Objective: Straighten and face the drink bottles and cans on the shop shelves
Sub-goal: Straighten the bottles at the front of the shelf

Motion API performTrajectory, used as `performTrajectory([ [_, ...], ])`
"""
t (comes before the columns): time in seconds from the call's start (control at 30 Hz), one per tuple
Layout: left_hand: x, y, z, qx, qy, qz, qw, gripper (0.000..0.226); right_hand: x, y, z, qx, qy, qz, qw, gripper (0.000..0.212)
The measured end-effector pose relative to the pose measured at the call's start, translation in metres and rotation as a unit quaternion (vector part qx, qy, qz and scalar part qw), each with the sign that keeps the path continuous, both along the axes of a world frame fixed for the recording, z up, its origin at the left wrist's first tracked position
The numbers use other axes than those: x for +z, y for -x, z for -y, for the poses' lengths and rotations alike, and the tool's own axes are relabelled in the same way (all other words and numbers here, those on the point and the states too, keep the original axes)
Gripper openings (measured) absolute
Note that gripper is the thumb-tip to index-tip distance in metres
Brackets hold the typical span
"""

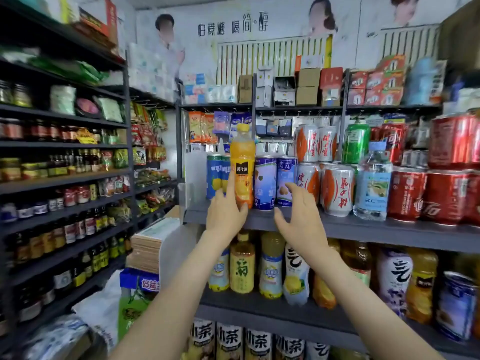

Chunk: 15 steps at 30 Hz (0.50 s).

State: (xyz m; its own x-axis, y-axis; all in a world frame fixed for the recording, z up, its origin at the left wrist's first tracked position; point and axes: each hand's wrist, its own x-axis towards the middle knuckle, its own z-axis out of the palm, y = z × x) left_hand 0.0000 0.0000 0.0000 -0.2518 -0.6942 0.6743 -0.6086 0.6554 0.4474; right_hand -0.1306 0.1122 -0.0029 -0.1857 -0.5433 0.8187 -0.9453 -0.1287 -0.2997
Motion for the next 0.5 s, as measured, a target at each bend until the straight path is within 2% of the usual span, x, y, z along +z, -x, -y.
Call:
performTrajectory([
  [0.1, 0.005, 0.005, 0.013, -0.057, -0.035, 0.03, 0.997, 0.106, 0.004, 0.001, 0.003, 0.003, -0.001, 0.012, 1.0, 0.054],
  [0.23, 0.008, 0.014, 0.029, -0.108, -0.041, 0.004, 0.993, 0.111, 0.005, 0.002, 0.003, 0.007, -0.002, 0.021, 1.0, 0.054],
  [0.5, 0.009, 0.0, 0.013, -0.101, -0.04, -0.056, 0.992, 0.097, 0.011, -0.011, 0.008, 0.038, 0.011, 0.063, 0.997, 0.054],
])
